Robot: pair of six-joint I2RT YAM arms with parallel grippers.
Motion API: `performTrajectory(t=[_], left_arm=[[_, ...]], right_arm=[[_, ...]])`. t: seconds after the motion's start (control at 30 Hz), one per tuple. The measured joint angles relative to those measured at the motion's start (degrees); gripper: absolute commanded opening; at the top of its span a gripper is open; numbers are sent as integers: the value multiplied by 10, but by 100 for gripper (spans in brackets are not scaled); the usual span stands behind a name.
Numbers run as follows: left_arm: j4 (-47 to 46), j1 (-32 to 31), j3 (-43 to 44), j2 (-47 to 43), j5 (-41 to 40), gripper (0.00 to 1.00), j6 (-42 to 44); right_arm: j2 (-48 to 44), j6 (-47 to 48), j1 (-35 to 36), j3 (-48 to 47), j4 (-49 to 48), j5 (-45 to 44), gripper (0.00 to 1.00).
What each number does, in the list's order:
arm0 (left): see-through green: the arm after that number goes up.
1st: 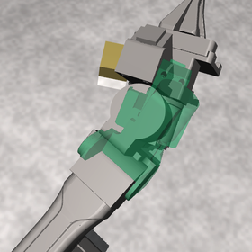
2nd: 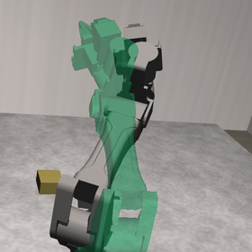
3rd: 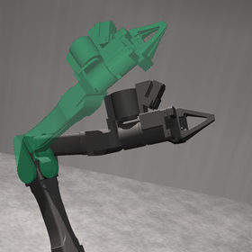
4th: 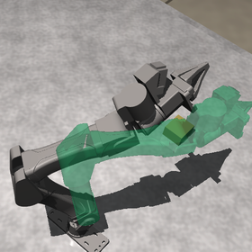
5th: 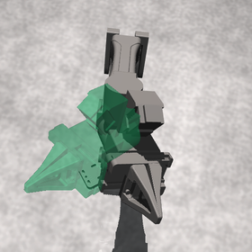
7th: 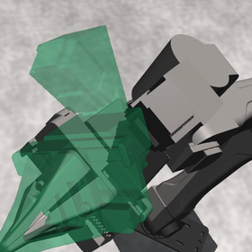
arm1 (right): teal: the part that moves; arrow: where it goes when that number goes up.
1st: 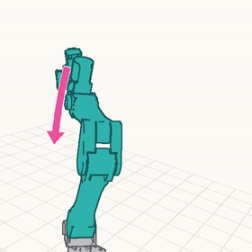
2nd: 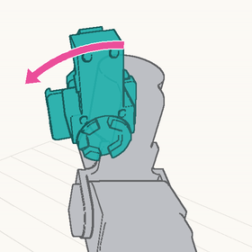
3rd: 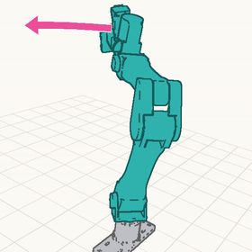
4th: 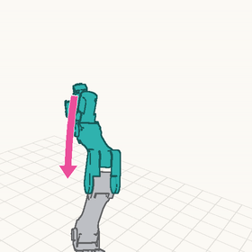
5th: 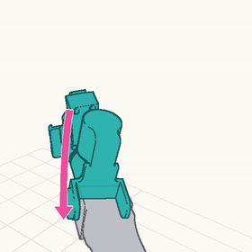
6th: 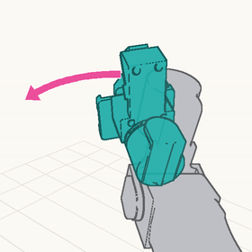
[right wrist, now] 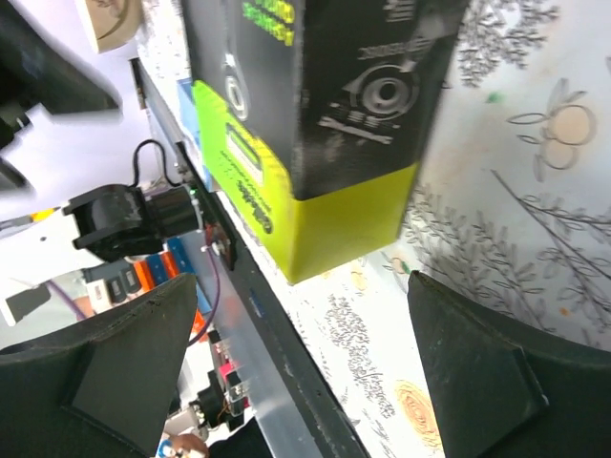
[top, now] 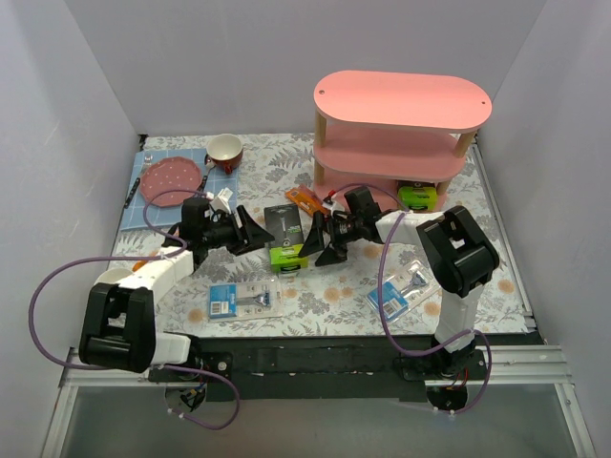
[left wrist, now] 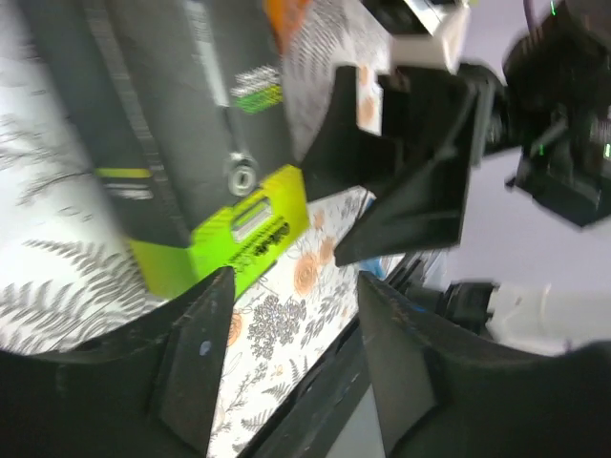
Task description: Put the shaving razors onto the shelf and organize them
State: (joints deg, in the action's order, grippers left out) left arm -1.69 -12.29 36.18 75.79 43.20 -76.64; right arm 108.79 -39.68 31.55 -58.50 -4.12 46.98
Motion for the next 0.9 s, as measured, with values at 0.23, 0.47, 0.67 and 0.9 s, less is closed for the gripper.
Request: performTrajectory(t=[0.23,0.47,0.67,0.9], left_arm=[[-5,-1,-50,7,-2,52,-56],[-37,-58,-110,26,2,48,-131],[-103,-61,-113,78,-17,43,-183],[-160,-69,-113,122,-36,31,-220]], right_arm=[[0,16,0,-1,14,-24,98],[0,25,0,-10,13,-32,98],[0,26,0,-11,13,-34,98],[0,28,0,-11,13,-36,98]])
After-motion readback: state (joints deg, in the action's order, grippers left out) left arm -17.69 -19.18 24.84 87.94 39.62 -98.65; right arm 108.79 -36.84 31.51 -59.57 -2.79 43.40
